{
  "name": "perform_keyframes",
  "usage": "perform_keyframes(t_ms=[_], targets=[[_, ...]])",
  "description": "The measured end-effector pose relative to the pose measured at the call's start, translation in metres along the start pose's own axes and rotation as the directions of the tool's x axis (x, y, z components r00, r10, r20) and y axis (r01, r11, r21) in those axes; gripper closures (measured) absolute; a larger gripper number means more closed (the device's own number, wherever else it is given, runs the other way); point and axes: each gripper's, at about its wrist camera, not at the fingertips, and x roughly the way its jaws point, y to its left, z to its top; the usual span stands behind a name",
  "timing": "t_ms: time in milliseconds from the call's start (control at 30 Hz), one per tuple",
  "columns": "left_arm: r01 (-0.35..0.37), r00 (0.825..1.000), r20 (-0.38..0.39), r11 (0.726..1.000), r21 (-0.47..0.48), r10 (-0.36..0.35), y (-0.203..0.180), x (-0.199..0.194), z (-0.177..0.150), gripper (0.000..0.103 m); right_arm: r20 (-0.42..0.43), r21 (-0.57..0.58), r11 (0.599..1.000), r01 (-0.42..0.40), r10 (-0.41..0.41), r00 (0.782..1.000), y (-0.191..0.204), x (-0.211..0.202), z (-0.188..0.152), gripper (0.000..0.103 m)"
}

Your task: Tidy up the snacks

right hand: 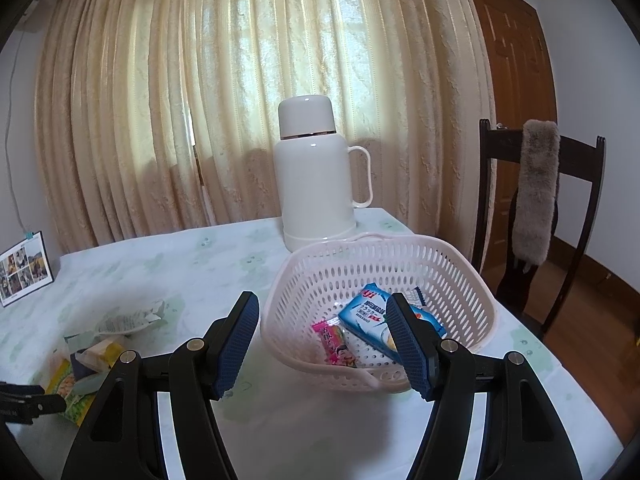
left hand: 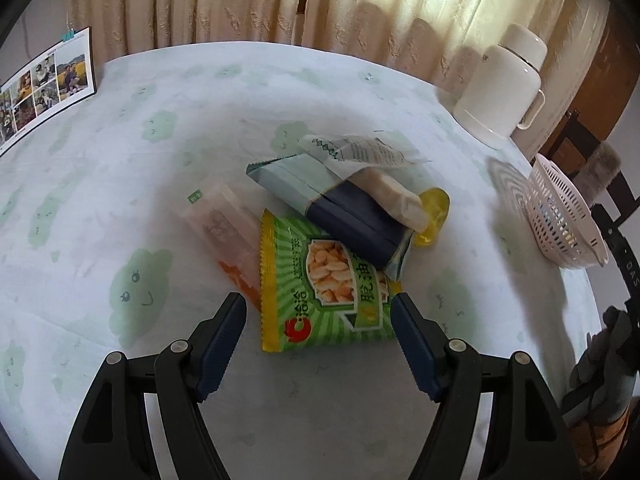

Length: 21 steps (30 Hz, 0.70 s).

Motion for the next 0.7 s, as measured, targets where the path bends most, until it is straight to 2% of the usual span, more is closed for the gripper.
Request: perform_keyframes(t_ms=[333,600,700], targets=[[-0.025,1.0,-0.003,0.998,0.056,0.025,-0.019,0.018,0.009,0.024,-0.002,-0.004,1.0,-0.006,0.006,1.0,0.003,0.0,0.0,0.036],[-0.121,0.993,0.013,0.981,0.154,0.121,-0.033,0.033,0.006,0.019,-0.006,-0.013,1.0,-0.015,0.015,1.0,0.007,0.001,0.0,0.036],[-0.149,0.989,0.023,0.971,0.186,0.148,-0.036,0.035,0.005,0.021,-0.008,-0.012,1.0,-0.015,0.015,1.0,0.008,0.0,0.0,0.036]])
